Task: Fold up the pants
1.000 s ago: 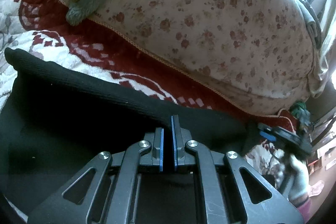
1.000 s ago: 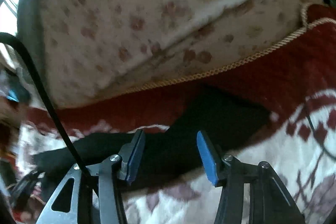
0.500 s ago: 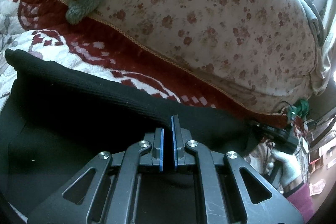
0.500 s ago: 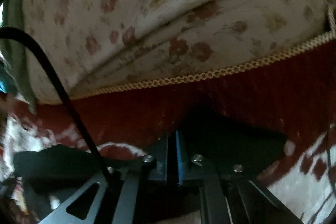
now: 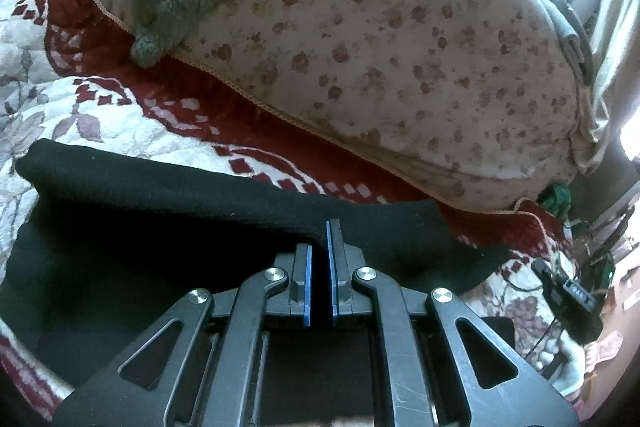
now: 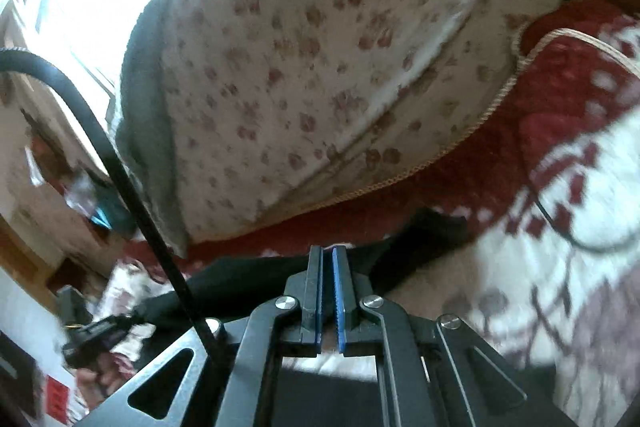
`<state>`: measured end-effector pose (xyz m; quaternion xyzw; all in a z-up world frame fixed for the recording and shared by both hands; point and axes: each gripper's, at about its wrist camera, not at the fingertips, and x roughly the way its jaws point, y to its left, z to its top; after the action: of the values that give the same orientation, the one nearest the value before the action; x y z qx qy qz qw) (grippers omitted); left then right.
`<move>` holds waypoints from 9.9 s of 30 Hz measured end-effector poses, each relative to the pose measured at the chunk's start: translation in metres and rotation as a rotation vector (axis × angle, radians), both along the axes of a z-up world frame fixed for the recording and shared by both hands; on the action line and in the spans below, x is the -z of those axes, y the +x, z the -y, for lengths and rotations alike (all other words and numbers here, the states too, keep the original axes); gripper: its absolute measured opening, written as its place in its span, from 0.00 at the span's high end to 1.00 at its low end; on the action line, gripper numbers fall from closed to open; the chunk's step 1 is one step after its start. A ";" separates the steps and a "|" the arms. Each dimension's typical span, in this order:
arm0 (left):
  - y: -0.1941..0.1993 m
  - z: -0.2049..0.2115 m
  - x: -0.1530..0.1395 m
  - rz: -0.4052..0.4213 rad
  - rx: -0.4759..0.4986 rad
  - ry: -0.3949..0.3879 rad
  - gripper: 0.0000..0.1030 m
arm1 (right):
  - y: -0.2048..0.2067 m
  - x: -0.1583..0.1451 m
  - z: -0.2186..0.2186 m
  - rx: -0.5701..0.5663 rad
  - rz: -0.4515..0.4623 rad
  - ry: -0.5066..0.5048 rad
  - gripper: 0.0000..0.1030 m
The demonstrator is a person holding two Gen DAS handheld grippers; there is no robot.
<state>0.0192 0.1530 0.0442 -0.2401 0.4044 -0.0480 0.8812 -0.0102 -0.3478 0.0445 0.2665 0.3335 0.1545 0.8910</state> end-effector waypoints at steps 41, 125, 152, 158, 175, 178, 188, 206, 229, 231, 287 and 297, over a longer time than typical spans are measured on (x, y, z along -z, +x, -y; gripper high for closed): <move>-0.035 -0.001 -0.007 0.004 -0.025 0.051 0.95 | -0.058 0.040 0.012 0.085 -0.143 0.242 0.62; -0.100 0.024 0.043 -0.081 0.059 0.015 0.90 | -0.115 0.064 0.041 0.223 -0.285 0.042 0.70; -0.145 -0.137 0.055 -0.107 -0.263 -0.121 0.59 | -0.080 0.037 -0.351 -0.749 0.098 -0.287 0.53; -0.126 -0.139 0.053 -0.092 -0.234 -0.084 0.54 | -0.084 0.051 -0.381 -0.805 0.182 -0.554 0.52; -0.111 -0.152 0.048 -0.023 -0.238 -0.001 0.87 | -0.051 0.055 -0.380 -0.829 0.065 -0.334 0.90; -0.117 -0.152 0.049 -0.027 -0.243 0.016 0.87 | -0.060 0.055 -0.381 -0.859 0.051 -0.289 0.90; -0.129 -0.154 0.052 -0.079 -0.296 0.051 0.74 | -0.056 0.060 -0.365 -0.792 -0.026 -0.251 0.69; -0.091 -0.078 0.021 -0.008 -0.119 0.112 0.73 | 0.063 0.063 -0.308 -0.593 -0.209 -0.105 0.63; -0.044 -0.069 0.053 -0.092 -0.122 0.147 0.73 | 0.055 0.058 -0.301 -0.558 -0.111 -0.163 0.68; -0.048 -0.064 0.047 -0.077 -0.113 0.158 0.73 | 0.042 0.046 -0.283 -0.524 -0.077 -0.118 0.65; -0.012 0.257 0.023 -0.049 0.555 0.193 0.50 | -0.109 0.081 0.049 0.146 -0.228 0.101 0.34; 0.024 0.315 0.038 -0.053 0.684 0.229 0.50 | -0.109 0.086 0.053 0.101 -0.139 0.175 0.32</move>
<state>0.0430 -0.1615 0.0059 0.0084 0.4870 -0.2882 0.8244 -0.1193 -0.4010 -0.0413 0.3697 0.3660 0.1188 0.8458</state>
